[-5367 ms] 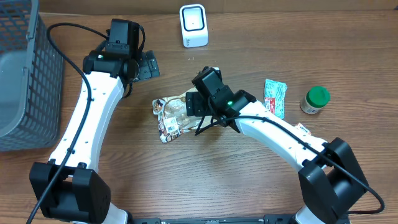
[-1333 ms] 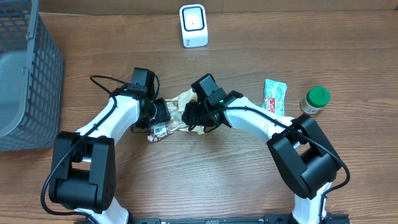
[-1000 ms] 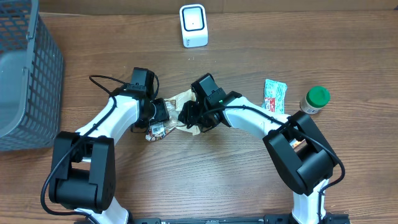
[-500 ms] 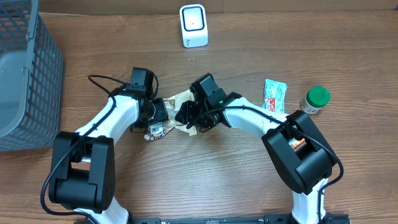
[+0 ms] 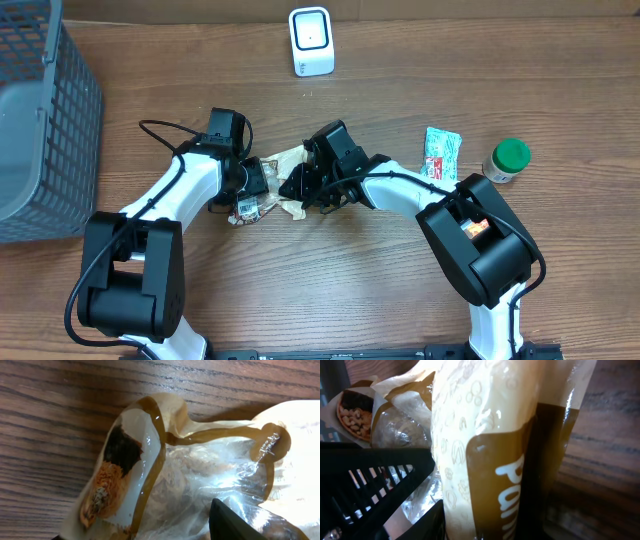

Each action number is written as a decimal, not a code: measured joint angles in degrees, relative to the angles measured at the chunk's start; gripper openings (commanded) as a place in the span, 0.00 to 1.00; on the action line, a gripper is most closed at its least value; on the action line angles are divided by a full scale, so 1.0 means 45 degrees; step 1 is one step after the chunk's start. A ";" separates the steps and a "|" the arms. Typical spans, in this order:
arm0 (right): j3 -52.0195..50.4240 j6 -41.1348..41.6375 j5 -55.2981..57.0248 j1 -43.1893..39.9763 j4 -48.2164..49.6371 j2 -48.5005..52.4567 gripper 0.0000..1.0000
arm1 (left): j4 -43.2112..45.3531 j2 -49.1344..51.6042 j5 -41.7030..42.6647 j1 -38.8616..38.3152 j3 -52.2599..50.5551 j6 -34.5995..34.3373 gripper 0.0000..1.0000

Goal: Scan the item barcode

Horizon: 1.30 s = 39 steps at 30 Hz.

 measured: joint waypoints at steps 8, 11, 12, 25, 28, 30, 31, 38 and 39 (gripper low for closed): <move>-0.0073 0.1015 -0.1268 -0.0325 0.0325 0.0121 0.32 | 0.0010 0.0005 -0.0024 0.0000 0.0000 0.0044 0.52; -0.0073 0.1205 -0.1705 -0.0481 0.0389 0.0204 0.32 | 0.0010 0.0000 0.0010 -0.0005 0.0000 0.0039 0.52; -0.0073 0.1200 -0.1753 -0.0510 0.0384 0.0204 0.30 | 0.0010 0.0000 0.0029 -0.0005 0.0000 0.0039 0.52; -0.0073 0.0733 -0.1472 -0.0549 -0.0350 0.0204 0.05 | 0.0010 0.0005 0.0359 -0.0039 0.0000 0.0087 0.63; -0.0073 0.0617 -0.1462 -0.0549 -0.0374 0.0199 0.04 | -0.0073 0.0000 0.0355 -0.0029 0.0039 0.0374 0.65; -0.0073 0.0529 -0.1457 -0.0549 -0.0374 0.0204 0.04 | -0.0845 0.0097 0.0355 0.0073 0.0617 0.0641 0.65; -0.0073 0.0520 -0.1452 -0.0549 -0.0374 0.0199 0.04 | -0.1258 0.0146 0.0306 0.0165 0.1015 0.0719 0.66; -0.0073 0.0277 -0.1423 -0.0539 -0.0471 0.0204 0.04 | -0.3463 0.0214 -0.0121 0.1579 0.4877 0.1059 0.72; -0.0073 0.0253 -0.1423 -0.0539 -0.0476 0.0204 0.04 | -0.3589 0.0214 -0.0199 0.1851 0.5304 0.1117 0.73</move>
